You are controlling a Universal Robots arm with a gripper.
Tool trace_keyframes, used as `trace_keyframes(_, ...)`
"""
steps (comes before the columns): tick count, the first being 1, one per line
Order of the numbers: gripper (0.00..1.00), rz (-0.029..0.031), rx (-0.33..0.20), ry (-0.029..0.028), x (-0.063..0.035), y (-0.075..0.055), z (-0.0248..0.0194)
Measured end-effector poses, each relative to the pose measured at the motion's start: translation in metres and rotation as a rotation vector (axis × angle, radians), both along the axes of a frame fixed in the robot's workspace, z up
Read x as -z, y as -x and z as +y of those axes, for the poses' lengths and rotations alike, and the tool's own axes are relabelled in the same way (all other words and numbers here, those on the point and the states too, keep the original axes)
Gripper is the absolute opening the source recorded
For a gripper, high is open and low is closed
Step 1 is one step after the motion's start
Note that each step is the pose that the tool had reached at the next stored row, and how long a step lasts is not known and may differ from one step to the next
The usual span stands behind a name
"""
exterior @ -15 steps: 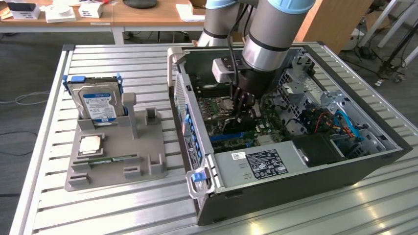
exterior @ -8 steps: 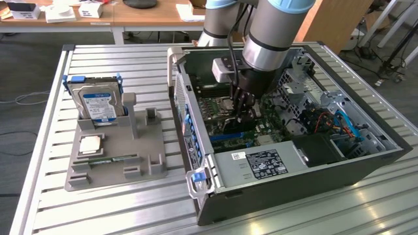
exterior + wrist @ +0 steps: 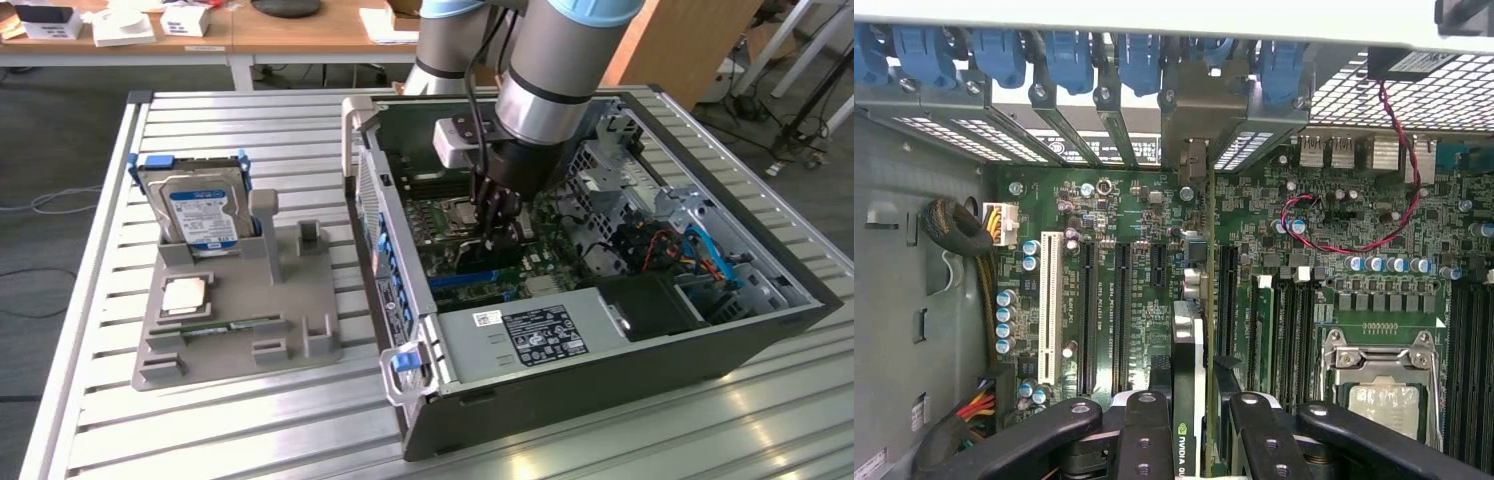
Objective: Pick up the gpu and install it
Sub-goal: 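Insert the gpu into the slot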
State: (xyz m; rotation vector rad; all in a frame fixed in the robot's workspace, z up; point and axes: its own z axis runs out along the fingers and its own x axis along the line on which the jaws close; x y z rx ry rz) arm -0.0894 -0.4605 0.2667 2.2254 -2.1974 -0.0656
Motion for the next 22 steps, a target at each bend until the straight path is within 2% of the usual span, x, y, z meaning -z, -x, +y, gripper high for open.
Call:
trace_keyframes(11, 0.27, -0.0028, 0.0, -0.0001, 0.0013, 0.0, 0.0)
trace_keyframes(22, 0.27, -0.0031, 0.0, -0.0001, 0.0023, 0.0, 0.0)
